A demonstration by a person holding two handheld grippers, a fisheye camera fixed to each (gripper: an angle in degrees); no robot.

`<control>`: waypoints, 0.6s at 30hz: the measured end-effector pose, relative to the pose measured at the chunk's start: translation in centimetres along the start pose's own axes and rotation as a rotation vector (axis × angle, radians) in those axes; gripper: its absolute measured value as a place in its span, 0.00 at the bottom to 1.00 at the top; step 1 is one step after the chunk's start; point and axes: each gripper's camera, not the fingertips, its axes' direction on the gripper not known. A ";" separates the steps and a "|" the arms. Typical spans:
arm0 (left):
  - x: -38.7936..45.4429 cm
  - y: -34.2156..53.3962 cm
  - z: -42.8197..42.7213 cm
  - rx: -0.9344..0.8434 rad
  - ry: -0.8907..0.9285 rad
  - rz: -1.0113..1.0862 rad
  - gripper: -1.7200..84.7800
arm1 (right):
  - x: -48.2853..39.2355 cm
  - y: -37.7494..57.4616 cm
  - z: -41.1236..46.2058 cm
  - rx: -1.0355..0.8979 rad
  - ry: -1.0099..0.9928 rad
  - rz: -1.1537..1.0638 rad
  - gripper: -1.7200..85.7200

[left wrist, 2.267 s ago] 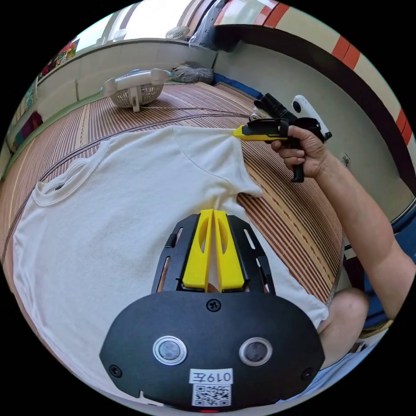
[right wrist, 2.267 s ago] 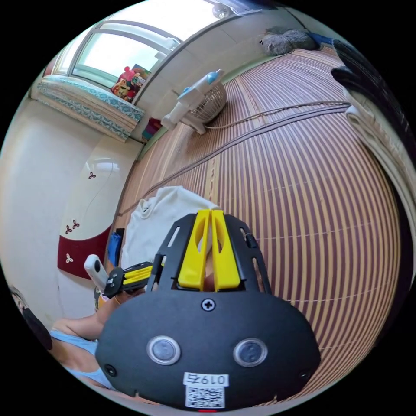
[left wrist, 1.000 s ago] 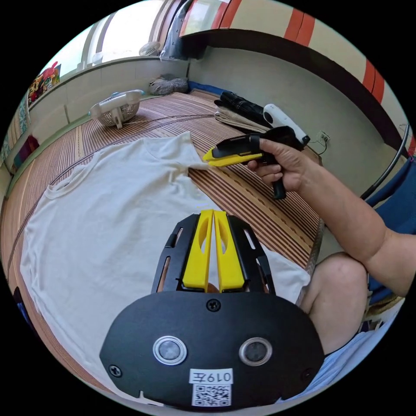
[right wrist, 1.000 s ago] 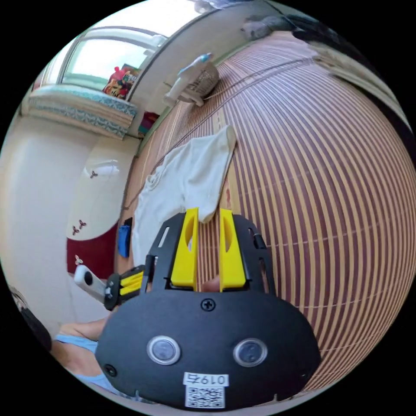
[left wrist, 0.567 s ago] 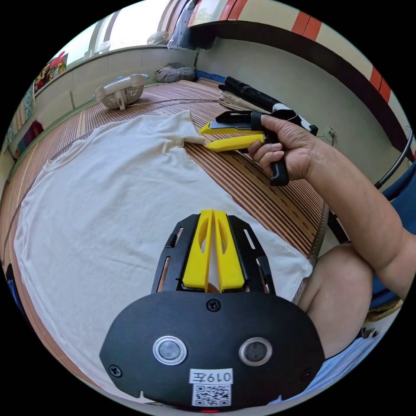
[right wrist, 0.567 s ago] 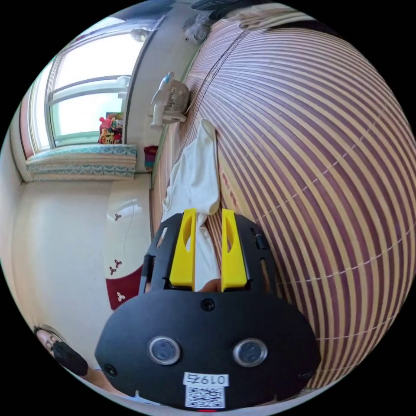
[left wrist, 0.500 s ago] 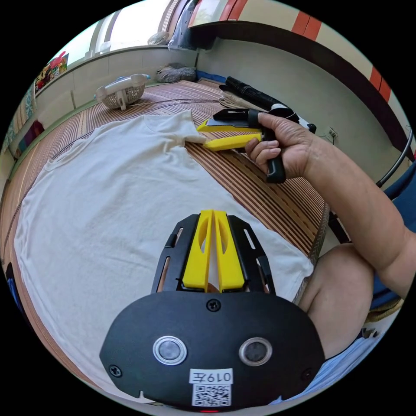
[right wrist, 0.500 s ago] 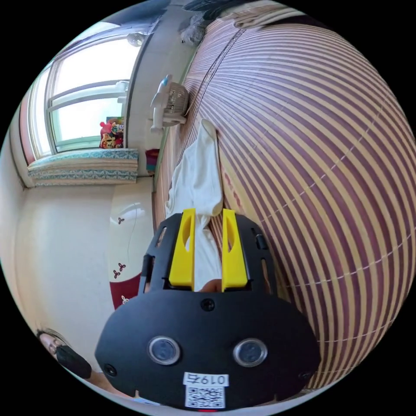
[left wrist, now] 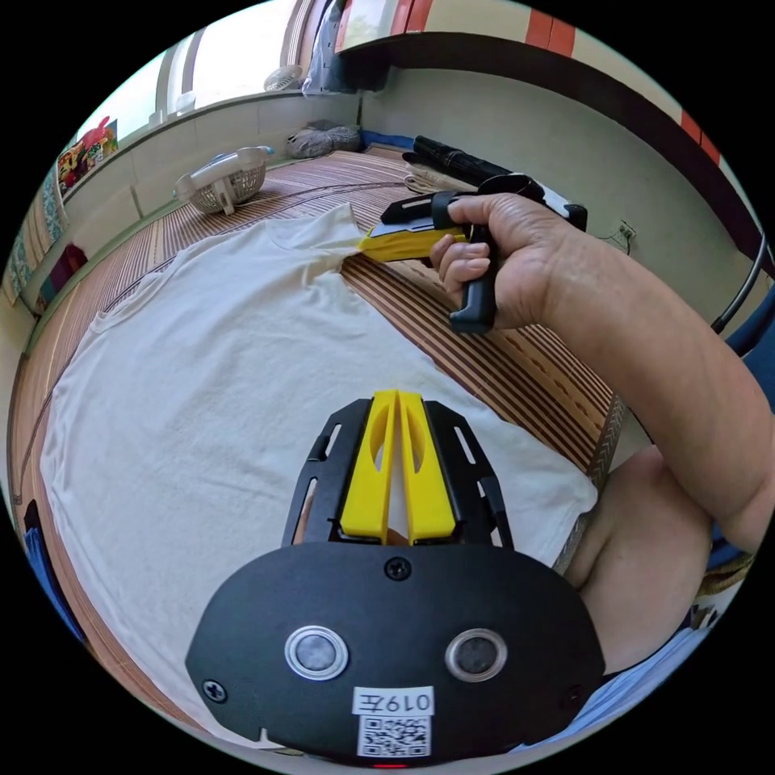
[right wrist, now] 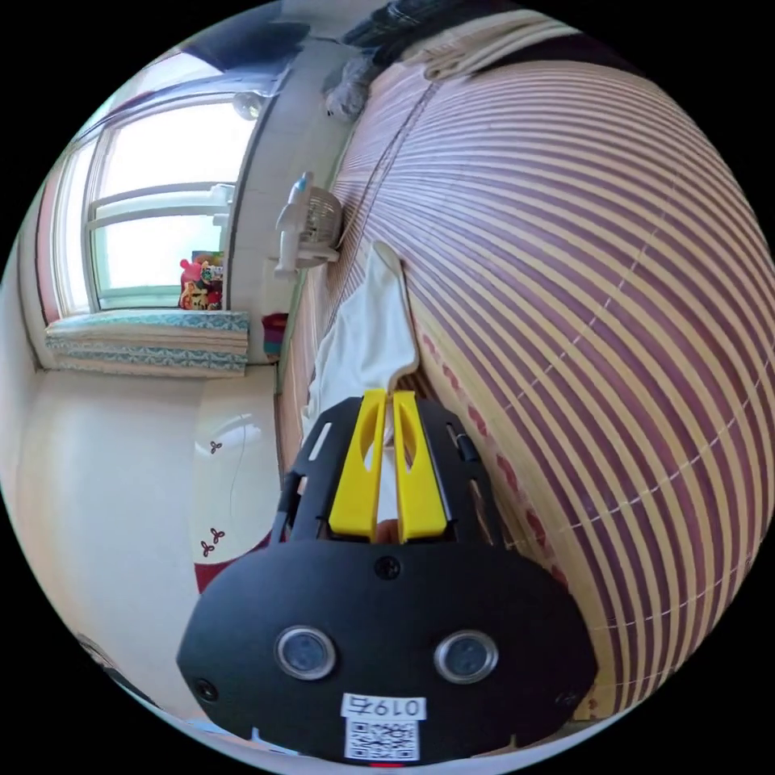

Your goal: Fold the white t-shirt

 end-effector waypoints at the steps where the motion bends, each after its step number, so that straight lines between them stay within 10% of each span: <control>1: 0.0 0.1 0.0 0.000 0.003 -0.002 0.03 | -0.3 0.0 0.1 -0.006 0.015 -0.021 0.01; 18: 0.1 1.0 -1.2 -0.004 0.014 0.002 0.03 | -5.5 2.5 -0.4 -0.002 0.290 -0.383 0.01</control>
